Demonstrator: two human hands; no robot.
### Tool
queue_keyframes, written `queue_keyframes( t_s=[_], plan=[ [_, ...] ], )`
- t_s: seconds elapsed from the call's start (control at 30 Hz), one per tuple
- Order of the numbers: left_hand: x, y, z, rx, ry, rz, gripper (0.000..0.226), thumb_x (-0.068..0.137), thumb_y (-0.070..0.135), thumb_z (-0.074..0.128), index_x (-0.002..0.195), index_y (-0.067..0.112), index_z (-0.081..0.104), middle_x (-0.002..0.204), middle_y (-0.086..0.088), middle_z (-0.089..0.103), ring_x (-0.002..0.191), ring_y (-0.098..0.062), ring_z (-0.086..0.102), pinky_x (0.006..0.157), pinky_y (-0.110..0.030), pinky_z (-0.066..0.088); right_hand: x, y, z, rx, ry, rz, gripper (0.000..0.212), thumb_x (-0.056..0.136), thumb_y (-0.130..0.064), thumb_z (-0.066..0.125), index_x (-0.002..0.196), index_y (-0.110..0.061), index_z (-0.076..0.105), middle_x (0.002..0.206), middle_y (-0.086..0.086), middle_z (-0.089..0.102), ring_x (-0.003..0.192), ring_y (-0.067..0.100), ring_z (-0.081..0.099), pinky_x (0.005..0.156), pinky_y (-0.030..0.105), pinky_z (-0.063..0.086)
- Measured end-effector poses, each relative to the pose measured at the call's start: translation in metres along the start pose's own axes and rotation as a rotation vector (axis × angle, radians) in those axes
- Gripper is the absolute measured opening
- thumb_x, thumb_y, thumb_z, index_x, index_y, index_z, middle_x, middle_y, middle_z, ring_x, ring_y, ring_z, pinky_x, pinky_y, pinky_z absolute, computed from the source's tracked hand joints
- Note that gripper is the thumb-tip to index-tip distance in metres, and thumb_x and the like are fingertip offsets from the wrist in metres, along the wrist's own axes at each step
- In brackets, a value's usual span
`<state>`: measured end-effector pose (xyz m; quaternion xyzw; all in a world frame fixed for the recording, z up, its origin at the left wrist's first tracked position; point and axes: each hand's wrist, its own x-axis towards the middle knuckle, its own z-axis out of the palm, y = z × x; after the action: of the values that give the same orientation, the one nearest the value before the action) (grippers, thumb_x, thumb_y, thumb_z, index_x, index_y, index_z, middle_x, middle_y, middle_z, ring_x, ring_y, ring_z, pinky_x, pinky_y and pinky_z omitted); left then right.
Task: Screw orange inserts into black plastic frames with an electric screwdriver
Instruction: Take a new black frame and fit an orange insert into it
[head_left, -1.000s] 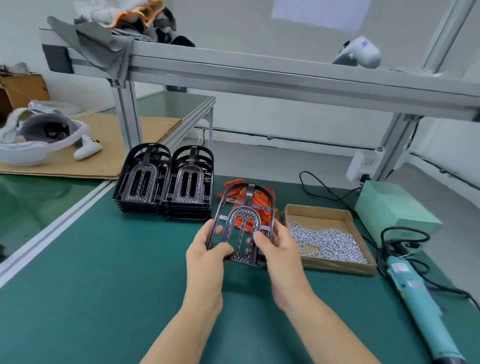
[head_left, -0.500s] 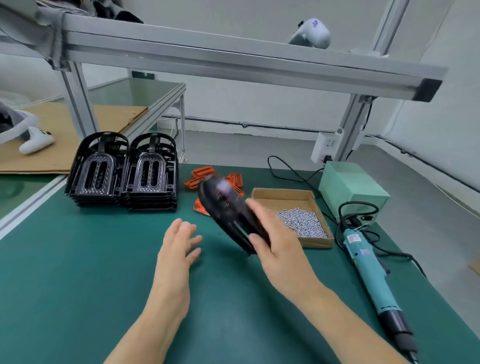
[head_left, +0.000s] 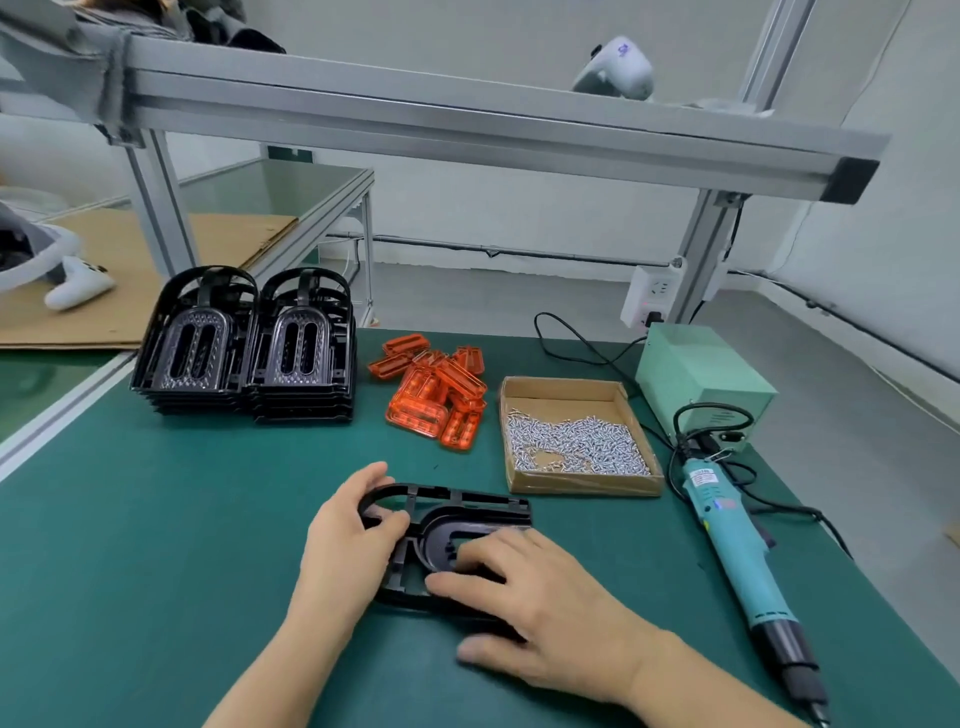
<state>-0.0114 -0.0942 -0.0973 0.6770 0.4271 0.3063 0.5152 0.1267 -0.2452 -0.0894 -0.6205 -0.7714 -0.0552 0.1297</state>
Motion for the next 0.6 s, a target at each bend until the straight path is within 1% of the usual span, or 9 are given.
queue_keyframes(
  t_s=[0.03, 0.1, 0.2, 0.27, 0.33, 0.4, 0.5, 0.53, 0.6],
  plan=[
    [-0.001, 0.000, 0.001, 0.016, 0.005, 0.015, 0.046, 0.084, 0.007, 0.064, 0.125, 0.026, 0.056, 0.105, 0.012, 0.065, 0.093, -0.001, 0.059, 0.077, -0.015, 0.040, 0.001, 0.002, -0.004, 0.011, -0.031, -0.005, 0.045, 0.095, -0.050, 0.052, 0.133, -0.025, 0.056, 0.118, 0.002, 0.058, 0.104, 0.019, 0.054, 0.089, 0.031, 0.043],
    [-0.003, -0.001, 0.001, 0.051, 0.013, 0.031, 0.042, 0.085, 0.010, 0.064, 0.121, 0.030, 0.059, 0.094, 0.006, 0.065, 0.084, 0.000, 0.059, 0.065, -0.009, 0.037, 0.009, 0.008, -0.012, 0.056, -0.004, 0.017, 0.042, 0.096, -0.051, 0.048, 0.126, -0.024, 0.062, 0.115, 0.001, 0.060, 0.103, 0.018, 0.054, 0.086, 0.031, 0.041],
    [-0.005, -0.001, 0.001, 0.097, 0.006, 0.077, 0.038, 0.086, 0.008, 0.061, 0.119, 0.028, 0.062, 0.091, 0.009, 0.062, 0.078, 0.007, 0.055, 0.061, -0.004, 0.038, 0.035, 0.027, -0.021, 0.080, 0.200, 0.172, 0.025, 0.096, -0.032, 0.055, 0.106, -0.015, 0.072, 0.099, 0.001, 0.064, 0.093, 0.020, 0.058, 0.081, 0.035, 0.044],
    [-0.005, 0.000, 0.000, 0.126, -0.003, 0.092, 0.038, 0.087, 0.006, 0.058, 0.118, 0.027, 0.063, 0.098, 0.017, 0.060, 0.082, 0.011, 0.053, 0.064, -0.004, 0.038, 0.056, 0.045, -0.024, 0.011, 0.210, 0.330, 0.018, 0.094, -0.018, 0.059, 0.106, -0.015, 0.073, 0.100, 0.001, 0.063, 0.097, 0.020, 0.055, 0.085, 0.034, 0.041],
    [-0.005, 0.000, -0.003, 0.122, -0.008, 0.082, 0.039, 0.087, 0.005, 0.056, 0.117, 0.027, 0.064, 0.104, 0.025, 0.059, 0.089, 0.008, 0.054, 0.072, -0.009, 0.038, 0.077, 0.063, -0.019, -0.087, 0.125, 0.435, 0.025, 0.097, -0.018, 0.054, 0.118, -0.021, 0.068, 0.112, -0.001, 0.059, 0.108, 0.019, 0.049, 0.091, 0.030, 0.035],
    [-0.004, 0.000, -0.008, 0.109, -0.011, 0.060, 0.040, 0.087, 0.004, 0.053, 0.117, 0.027, 0.065, 0.109, 0.026, 0.059, 0.096, 0.002, 0.055, 0.080, -0.021, 0.040, 0.097, 0.074, -0.012, -0.198, 0.014, 0.471, 0.030, 0.098, -0.020, 0.052, 0.126, -0.025, 0.063, 0.119, 0.001, 0.056, 0.112, 0.020, 0.047, 0.093, 0.032, 0.036],
    [-0.004, 0.001, -0.013, 0.144, -0.016, 0.063, 0.040, 0.087, 0.007, 0.052, 0.111, 0.036, 0.065, 0.112, 0.023, 0.060, 0.101, -0.007, 0.055, 0.093, -0.032, 0.043, 0.117, 0.080, -0.001, -0.319, -0.095, 0.484, 0.032, 0.097, -0.022, 0.057, 0.128, -0.024, 0.063, 0.121, 0.006, 0.056, 0.114, 0.024, 0.047, 0.094, 0.036, 0.039],
    [-0.004, 0.001, -0.014, 0.173, -0.011, 0.074, 0.040, 0.087, 0.008, 0.052, 0.110, 0.038, 0.065, 0.109, 0.025, 0.060, 0.103, -0.007, 0.053, 0.100, -0.036, 0.039, 0.121, 0.082, 0.001, -0.335, -0.116, 0.491, 0.032, 0.096, -0.023, 0.058, 0.128, -0.024, 0.063, 0.121, 0.007, 0.056, 0.115, 0.024, 0.048, 0.094, 0.036, 0.040],
    [-0.005, 0.001, -0.015, 0.216, 0.003, 0.098, 0.040, 0.087, 0.010, 0.052, 0.109, 0.040, 0.065, 0.100, 0.029, 0.058, 0.103, 0.003, 0.045, 0.107, -0.040, 0.031, 0.124, 0.086, 0.003, -0.318, -0.117, 0.507, 0.032, 0.096, -0.023, 0.058, 0.128, -0.024, 0.062, 0.121, 0.007, 0.055, 0.113, 0.024, 0.050, 0.092, 0.036, 0.043]
  ],
)
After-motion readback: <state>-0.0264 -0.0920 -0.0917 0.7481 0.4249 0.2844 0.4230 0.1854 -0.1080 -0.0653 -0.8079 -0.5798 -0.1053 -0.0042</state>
